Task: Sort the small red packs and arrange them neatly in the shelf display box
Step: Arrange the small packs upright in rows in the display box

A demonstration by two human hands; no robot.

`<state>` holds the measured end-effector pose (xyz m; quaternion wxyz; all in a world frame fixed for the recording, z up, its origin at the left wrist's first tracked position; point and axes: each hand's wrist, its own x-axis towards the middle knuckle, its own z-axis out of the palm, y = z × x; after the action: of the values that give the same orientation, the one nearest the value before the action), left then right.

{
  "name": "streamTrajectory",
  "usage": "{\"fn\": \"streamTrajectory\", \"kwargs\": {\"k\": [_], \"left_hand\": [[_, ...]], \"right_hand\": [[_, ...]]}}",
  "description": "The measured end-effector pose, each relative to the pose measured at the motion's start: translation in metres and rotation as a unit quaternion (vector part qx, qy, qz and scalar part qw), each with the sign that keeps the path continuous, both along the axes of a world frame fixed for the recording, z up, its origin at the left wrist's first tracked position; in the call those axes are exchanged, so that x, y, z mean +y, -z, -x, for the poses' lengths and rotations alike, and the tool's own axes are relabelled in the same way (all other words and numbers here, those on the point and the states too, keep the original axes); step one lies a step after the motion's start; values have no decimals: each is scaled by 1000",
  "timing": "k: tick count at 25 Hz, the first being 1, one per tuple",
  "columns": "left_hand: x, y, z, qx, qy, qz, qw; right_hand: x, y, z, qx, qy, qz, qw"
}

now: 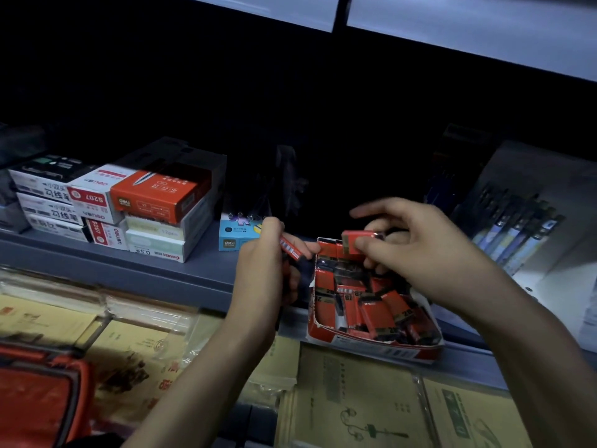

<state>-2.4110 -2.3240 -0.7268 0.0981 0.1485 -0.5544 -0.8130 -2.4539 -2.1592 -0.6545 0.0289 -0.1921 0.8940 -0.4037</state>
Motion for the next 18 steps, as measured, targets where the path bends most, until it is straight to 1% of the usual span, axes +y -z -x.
{"fn": "streamTrajectory", "kwargs": {"k": [2,5,8,11,16,18], "left_hand": [[0,0,1,3,-3,-3,1000],[1,2,2,6,-7,-5,1000],[0,5,2,1,-11,-3,1000],[0,5,3,-1,-10,-8,1000],[-1,4,3,-6,-13,-5,1000],[0,3,3,-9,-8,-2,1000]], "right_hand": [[-1,0,3,-19,15,14,1000],[-7,8,5,-59,1,-9,998],[-16,19,6,-62,5,-16,998],[-22,25,4,-40,28,-31,998],[-24,30,-4,55,43,-86,994],[-23,29,-7,71,47,-85,993]]}}
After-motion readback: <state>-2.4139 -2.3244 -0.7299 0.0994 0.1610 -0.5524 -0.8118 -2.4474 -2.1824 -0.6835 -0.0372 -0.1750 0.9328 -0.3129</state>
